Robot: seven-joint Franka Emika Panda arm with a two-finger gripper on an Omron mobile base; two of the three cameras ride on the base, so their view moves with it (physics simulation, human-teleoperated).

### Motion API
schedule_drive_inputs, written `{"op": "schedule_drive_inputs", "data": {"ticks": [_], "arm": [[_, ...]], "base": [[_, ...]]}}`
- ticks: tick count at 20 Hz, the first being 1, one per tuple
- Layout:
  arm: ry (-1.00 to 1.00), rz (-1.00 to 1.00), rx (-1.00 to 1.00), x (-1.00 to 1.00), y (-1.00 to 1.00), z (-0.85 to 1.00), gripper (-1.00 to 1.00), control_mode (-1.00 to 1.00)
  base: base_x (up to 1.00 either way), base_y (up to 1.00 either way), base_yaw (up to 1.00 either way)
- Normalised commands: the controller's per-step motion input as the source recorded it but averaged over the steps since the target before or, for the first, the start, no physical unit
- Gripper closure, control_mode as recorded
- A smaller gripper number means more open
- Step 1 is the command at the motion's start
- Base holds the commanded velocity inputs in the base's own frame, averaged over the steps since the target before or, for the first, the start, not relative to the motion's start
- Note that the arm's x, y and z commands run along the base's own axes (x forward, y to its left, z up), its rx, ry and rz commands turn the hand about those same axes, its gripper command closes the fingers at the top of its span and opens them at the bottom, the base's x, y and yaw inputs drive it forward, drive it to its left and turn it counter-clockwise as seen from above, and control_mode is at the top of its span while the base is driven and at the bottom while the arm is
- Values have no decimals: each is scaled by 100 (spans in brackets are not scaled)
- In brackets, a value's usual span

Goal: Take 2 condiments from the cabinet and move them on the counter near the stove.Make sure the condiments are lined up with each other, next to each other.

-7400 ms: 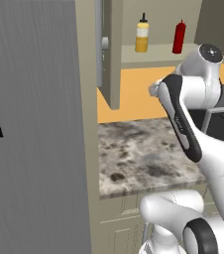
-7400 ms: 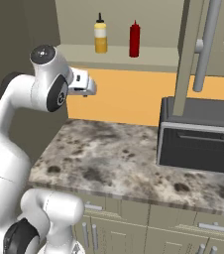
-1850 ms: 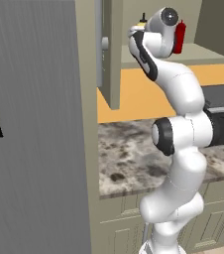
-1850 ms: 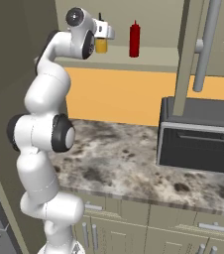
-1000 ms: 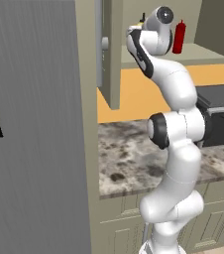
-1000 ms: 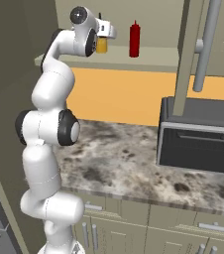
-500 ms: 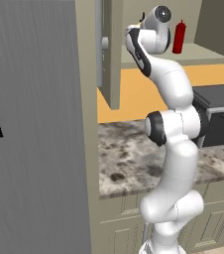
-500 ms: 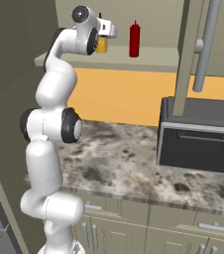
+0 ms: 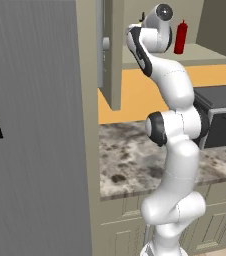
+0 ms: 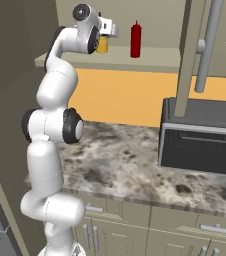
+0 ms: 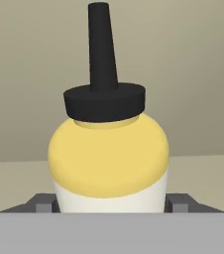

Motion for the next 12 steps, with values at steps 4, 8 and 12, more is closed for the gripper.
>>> {"op": "schedule_drive_inputs", "data": {"ticks": [4, 8, 12], "arm": [[0, 0, 0, 0, 0, 0, 100, -100], [0, 0, 0, 0, 0, 0, 100, -100], [0, 0, 0, -16, 0, 0, 100, -100]], "base": [[0, 0, 0], [0, 0, 0], [0, 0, 0]]}}
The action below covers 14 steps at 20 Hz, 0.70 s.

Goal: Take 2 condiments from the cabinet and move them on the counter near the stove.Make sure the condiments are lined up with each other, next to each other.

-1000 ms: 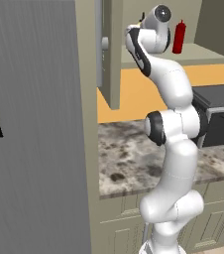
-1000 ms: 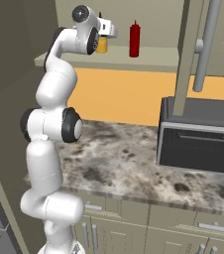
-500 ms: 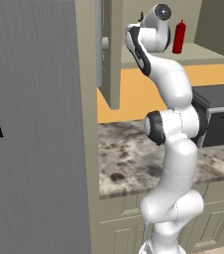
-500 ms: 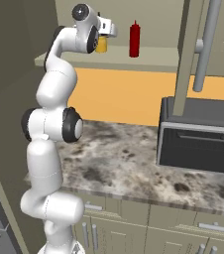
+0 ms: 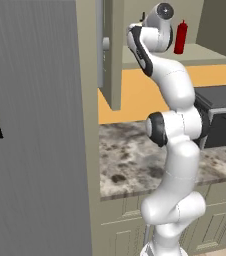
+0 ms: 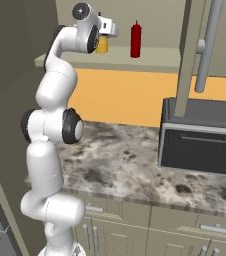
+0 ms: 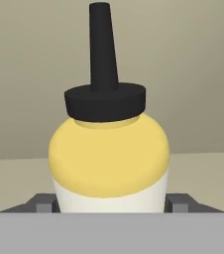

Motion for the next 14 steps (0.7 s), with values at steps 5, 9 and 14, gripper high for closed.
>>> {"op": "schedule_drive_inputs", "data": {"ticks": [5, 9, 14], "arm": [[0, -2, 0, -61, 0, 0, 100, -100], [-2, -4, 0, -79, 0, 0, 100, -100], [-4, -7, 0, -95, -5, 0, 100, -100]], "base": [[0, 0, 0], [0, 0, 0], [0, 0, 0]]}}
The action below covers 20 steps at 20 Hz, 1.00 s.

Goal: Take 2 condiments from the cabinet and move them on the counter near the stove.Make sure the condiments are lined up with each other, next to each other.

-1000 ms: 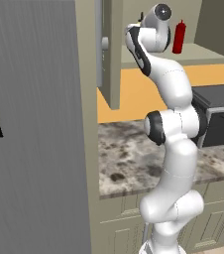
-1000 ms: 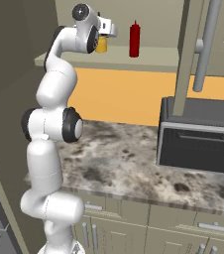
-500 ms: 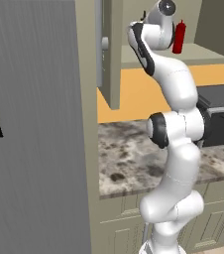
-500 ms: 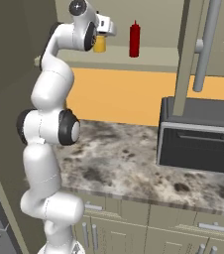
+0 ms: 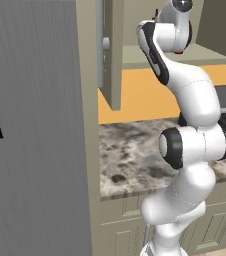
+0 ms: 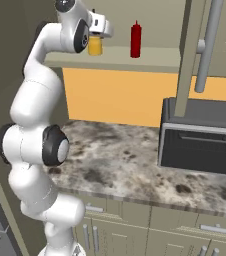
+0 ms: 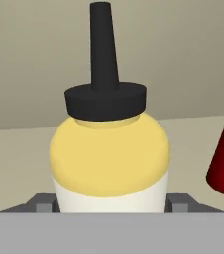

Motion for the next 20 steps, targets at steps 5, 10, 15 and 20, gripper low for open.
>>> {"op": "schedule_drive_inputs", "data": {"ticks": [5, 10, 15, 20], "arm": [[-8, -11, 0, -100, -13, 0, 100, -100], [-9, -9, 0, -100, -4, 0, 100, -100], [-1, -2, 0, -100, 0, 0, 100, -100], [0, 7, 0, -100, 0, -6, 100, -100]], "base": [[0, 0, 0], [0, 0, 0], [0, 0, 0], [0, 0, 0]]}}
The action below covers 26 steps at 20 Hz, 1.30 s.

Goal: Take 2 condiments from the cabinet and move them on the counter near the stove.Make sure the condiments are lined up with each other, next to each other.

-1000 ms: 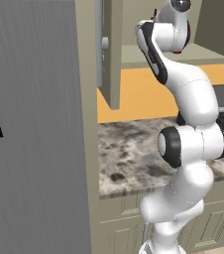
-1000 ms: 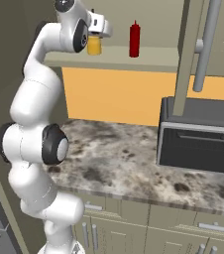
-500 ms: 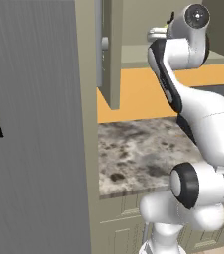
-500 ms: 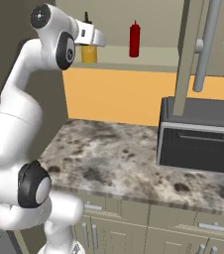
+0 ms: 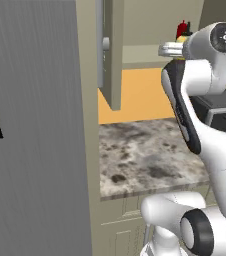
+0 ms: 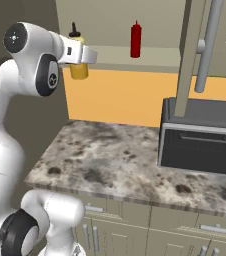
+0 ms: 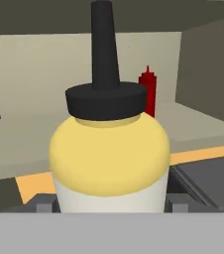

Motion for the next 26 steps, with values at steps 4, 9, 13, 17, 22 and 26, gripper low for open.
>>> {"op": "schedule_drive_inputs", "data": {"ticks": [4, 9, 13, 17, 22, 26], "arm": [[0, 10, 0, -100, 0, -16, 100, -100], [0, 17, 0, -86, 0, -28, 100, -100], [0, 18, 0, -81, 0, -34, 100, -100], [0, 16, 0, -62, 0, -20, 100, -100], [0, 6, 0, -28, 3, -12, 100, -100], [0, 0, 0, 0, 0, 0, 100, -100]], "base": [[0, 0, 0], [0, 0, 0], [0, 0, 0], [0, 0, 0], [0, 0, 0], [0, 0, 0]]}}
